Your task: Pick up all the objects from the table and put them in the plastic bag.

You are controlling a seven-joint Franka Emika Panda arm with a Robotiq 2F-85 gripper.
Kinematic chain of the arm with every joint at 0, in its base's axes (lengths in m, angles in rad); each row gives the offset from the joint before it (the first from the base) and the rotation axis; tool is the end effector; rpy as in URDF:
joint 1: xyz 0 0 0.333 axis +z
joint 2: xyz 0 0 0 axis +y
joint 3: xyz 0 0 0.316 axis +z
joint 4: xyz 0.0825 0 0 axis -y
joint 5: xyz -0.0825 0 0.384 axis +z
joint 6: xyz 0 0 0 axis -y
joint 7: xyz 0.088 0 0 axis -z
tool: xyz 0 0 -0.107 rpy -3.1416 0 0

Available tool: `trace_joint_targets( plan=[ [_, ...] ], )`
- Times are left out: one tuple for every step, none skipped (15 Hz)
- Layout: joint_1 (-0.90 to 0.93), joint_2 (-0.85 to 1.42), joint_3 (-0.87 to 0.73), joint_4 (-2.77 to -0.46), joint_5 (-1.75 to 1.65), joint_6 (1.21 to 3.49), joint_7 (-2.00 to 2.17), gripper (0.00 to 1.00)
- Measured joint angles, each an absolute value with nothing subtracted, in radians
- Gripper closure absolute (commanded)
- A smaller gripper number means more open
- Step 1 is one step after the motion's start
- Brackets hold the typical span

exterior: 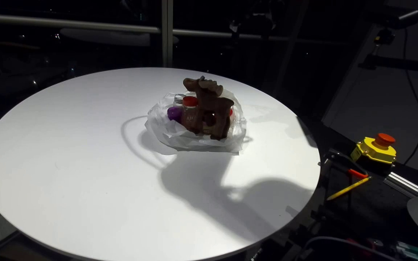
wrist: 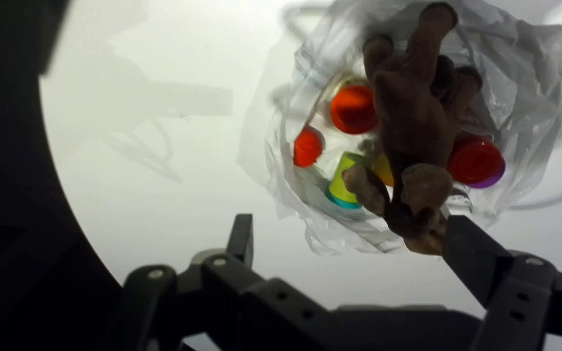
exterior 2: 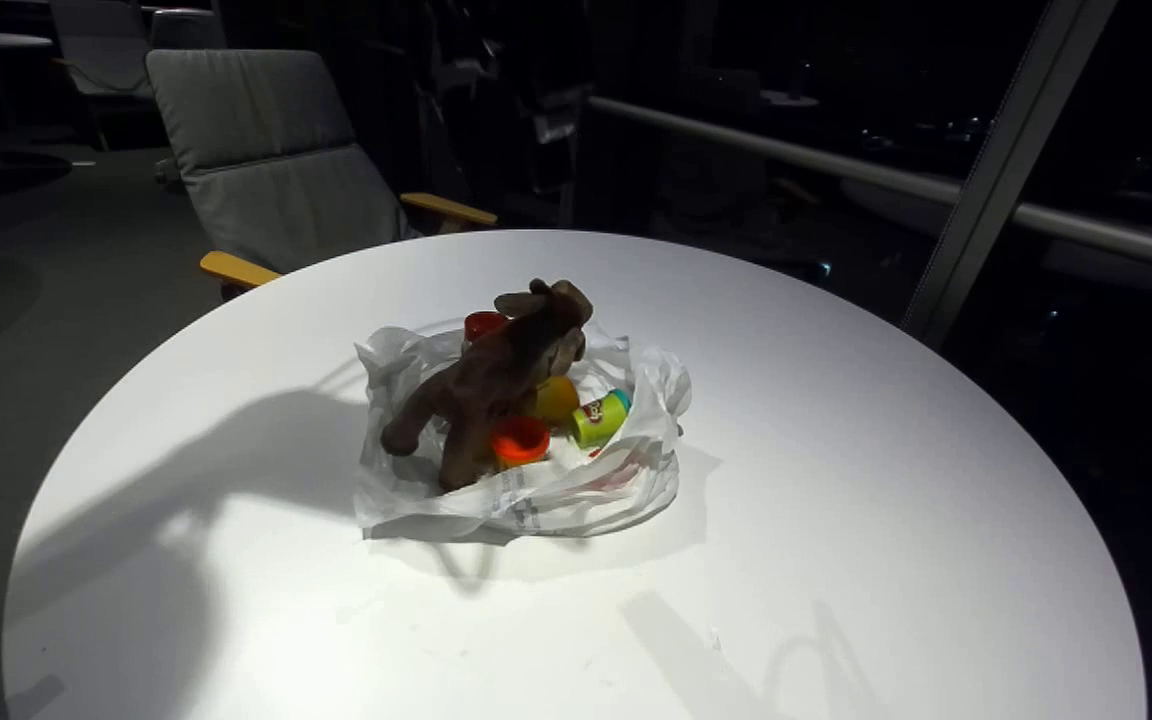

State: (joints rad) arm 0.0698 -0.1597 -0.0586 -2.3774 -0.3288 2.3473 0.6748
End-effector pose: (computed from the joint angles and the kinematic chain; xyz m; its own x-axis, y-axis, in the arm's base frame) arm 0.4889 0.0005 0.3982 0.8832 -0.4063 0.2344 -0.4428 -0.8870 0.1311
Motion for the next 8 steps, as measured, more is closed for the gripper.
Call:
trace_joint_targets(
  plan=[
    [0.066, -0.202, -0.035, -2.373, -0.328, 2.262, 0.675, 0.0],
    [0.065, -0.24, -0.011, -2.367, -0.321, 2.183, 0.674, 0.0],
    [0.065, -0.272, 0.008, -2.362, -0.314, 2.131, 0.674, 0.0],
    [0.065, -0.294, 0.019, -2.362, -0.309, 2.106, 0.674, 0.0],
    [0.065, -0.305, 0.024, -2.363, -0.307, 2.098, 0.673, 0.0],
    [0.064, -0.307, 0.024, -2.364, -0.307, 2.096, 0.673, 0.0],
    [0.062, -0.305, 0.024, -2.365, -0.307, 2.096, 0.672, 0.0],
    [0.06, -0.302, 0.024, -2.365, -0.307, 2.096, 0.672, 0.0]
  ],
)
